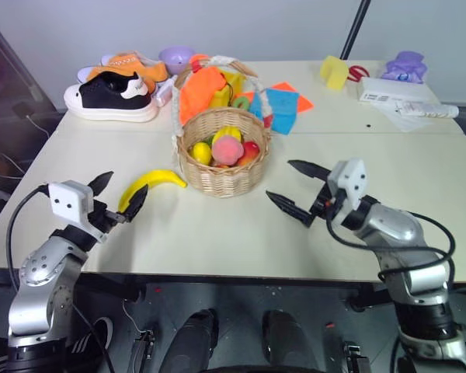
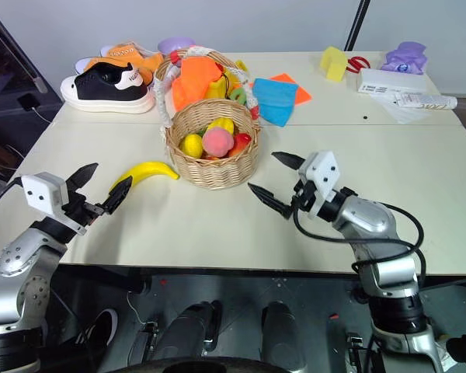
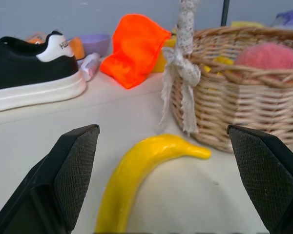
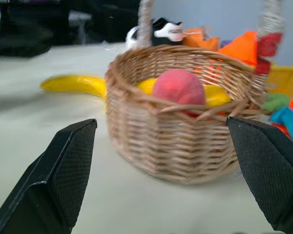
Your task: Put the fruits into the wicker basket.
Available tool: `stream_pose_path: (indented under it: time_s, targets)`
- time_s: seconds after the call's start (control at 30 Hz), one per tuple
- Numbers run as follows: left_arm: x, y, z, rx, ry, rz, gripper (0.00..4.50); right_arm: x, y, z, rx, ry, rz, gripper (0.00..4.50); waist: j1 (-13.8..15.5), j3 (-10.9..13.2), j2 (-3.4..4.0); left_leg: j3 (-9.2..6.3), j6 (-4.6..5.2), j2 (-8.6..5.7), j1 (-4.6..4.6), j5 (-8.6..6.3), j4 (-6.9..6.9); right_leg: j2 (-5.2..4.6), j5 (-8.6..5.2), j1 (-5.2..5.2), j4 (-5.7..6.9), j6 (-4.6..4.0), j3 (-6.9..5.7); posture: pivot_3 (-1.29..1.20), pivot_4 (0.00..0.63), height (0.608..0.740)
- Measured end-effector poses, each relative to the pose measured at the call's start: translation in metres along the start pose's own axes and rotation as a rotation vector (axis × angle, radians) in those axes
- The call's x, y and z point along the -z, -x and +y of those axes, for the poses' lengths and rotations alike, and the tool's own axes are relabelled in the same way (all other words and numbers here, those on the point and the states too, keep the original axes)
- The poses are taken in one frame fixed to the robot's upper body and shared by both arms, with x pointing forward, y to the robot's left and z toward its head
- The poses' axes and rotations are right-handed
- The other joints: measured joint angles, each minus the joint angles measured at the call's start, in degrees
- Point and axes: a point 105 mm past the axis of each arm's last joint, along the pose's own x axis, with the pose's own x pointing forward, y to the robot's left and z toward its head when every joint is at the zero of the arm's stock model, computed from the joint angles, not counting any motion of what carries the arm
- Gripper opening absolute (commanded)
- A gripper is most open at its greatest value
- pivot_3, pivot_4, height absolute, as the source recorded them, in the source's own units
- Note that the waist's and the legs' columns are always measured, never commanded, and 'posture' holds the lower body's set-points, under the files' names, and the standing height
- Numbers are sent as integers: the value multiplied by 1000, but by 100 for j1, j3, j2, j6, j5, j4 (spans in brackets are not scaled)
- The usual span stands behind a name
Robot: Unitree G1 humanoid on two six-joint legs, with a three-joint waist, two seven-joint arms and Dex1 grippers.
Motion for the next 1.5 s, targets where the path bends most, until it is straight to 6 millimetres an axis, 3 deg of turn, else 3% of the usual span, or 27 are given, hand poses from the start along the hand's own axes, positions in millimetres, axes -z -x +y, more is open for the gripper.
stream_pose_path:
  time_s: [0.43,0.7,1.03,1.5]
  targets:
    - [-3,-16,23,-37,-95,74,4500,9,8,9,-34,77,14,4425,2,4,-8,-2,0,-1,1,0,12,0,-4,5,2,-8,0,0,150,740]
    - [0,-29,39,81,-65,253,4500,10,9,26,-192,55,57,4425,-2,7,-13,-5,1,-1,1,0,12,1,0,6,2,2,-3,0,150,740]
    - [37,-45,31,279,-59,481,4500,7,6,28,-228,89,47,4425,-5,9,-15,-5,1,-2,1,0,10,1,4,3,2,8,-3,0,150,740]
    - [50,-63,36,291,-126,549,4500,5,-4,26,-227,104,59,4425,-11,10,-18,-6,2,-3,0,1,12,1,4,1,8,10,-3,0,150,740]
